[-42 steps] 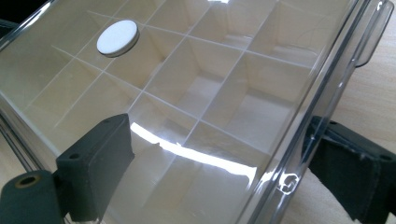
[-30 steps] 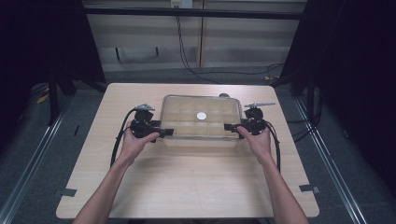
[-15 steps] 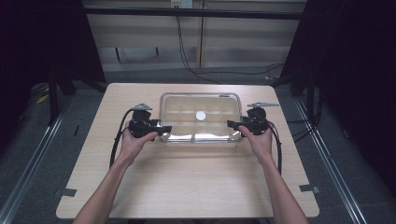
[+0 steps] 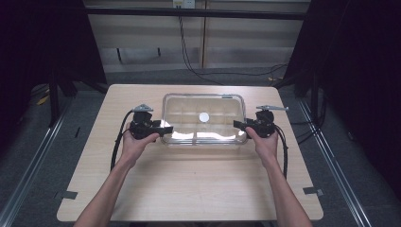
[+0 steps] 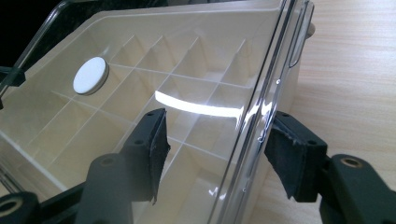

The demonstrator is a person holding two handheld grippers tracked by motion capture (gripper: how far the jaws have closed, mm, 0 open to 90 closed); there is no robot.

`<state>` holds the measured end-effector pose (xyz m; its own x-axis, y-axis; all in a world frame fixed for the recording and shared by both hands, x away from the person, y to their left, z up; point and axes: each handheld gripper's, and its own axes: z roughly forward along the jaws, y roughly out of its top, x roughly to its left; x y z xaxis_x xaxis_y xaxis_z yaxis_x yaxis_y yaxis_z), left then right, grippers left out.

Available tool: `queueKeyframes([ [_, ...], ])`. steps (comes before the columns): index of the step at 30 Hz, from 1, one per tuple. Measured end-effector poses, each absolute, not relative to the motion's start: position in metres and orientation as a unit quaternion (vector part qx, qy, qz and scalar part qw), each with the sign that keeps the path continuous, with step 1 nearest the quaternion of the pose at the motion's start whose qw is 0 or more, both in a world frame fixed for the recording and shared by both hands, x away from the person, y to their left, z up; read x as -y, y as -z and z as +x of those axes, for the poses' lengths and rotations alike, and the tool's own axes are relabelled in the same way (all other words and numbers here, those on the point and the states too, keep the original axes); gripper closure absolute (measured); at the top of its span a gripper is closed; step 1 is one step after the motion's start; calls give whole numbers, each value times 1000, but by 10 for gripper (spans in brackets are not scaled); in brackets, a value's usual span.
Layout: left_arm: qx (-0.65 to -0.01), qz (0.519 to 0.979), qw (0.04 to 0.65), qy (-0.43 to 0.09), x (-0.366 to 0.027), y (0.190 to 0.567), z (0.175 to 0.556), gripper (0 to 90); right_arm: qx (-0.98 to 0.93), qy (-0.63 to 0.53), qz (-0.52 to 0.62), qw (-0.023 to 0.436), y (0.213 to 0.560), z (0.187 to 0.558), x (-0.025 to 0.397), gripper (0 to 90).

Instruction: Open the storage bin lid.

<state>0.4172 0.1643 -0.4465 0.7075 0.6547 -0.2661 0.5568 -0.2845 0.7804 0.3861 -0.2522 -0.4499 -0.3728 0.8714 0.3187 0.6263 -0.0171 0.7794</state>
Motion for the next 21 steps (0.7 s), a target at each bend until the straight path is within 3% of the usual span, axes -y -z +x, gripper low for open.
queueKeyframes([
  [8, -376, 796, 470, -59, -168, 445, 415, 459, -677, -472, 547, 141, 446, 382, 255, 491],
  [21, -385, 785, 482, -62, -171, 442, 412, 537, -669, -475, 552, 148, 441, 376, 256, 531],
])
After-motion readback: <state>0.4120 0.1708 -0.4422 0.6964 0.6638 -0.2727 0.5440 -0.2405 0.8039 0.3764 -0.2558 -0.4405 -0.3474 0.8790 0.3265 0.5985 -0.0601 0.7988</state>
